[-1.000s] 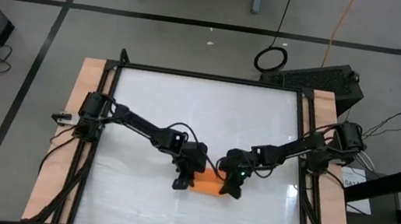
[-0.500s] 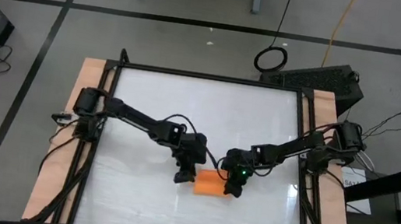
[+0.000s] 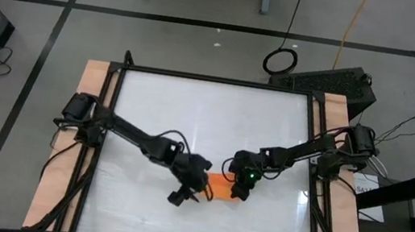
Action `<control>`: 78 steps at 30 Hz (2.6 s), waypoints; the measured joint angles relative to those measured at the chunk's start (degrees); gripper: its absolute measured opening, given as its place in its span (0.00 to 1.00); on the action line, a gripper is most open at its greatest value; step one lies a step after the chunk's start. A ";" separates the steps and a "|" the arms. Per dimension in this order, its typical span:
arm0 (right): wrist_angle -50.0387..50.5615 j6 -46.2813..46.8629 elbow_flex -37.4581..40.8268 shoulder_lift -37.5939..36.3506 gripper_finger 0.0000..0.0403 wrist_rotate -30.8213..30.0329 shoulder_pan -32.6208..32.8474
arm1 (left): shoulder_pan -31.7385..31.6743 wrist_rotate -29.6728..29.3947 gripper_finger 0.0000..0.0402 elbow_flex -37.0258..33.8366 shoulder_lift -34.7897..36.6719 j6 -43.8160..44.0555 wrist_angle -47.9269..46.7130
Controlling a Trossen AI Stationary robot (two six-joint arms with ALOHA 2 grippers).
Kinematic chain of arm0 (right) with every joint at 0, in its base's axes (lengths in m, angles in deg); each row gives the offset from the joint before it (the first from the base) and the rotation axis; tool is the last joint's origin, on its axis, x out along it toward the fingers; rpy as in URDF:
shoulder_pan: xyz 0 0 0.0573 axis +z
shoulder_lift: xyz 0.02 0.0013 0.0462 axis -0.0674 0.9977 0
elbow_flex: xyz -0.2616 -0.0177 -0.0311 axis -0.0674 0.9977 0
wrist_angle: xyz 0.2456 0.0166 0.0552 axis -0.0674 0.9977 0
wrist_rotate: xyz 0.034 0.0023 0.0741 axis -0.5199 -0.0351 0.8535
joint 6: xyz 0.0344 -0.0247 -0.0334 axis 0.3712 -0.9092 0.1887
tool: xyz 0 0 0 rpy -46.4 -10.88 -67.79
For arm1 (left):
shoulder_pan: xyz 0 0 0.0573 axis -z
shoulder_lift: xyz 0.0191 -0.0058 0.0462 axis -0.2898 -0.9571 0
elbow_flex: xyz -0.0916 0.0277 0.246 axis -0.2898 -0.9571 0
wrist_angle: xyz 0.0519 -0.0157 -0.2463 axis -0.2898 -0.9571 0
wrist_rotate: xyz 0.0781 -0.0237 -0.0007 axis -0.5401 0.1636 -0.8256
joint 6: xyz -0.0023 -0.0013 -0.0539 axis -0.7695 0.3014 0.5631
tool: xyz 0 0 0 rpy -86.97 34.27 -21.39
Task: Roll towel
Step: Roll the towel
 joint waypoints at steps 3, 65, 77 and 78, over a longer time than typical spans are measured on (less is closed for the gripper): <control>-0.02 -0.12 0.00 0.00 0.07 -0.23 -0.29 | 1.63 -5.75 0.52 -0.03 -0.63 -2.13 -0.76; 13.44 -42.81 0.00 -17.65 0.54 -35.10 20.33 | -7.16 7.10 0.01 -0.13 -11.09 11.20 5.78; 10.49 -47.87 -0.02 -11.12 0.56 -47.86 22.49 | -7.45 10.01 0.02 -0.11 -11.01 11.38 5.48; 10.47 -47.99 -0.02 -10.39 0.56 -48.22 22.36 | -7.45 10.51 0.02 -0.11 -11.01 11.38 5.50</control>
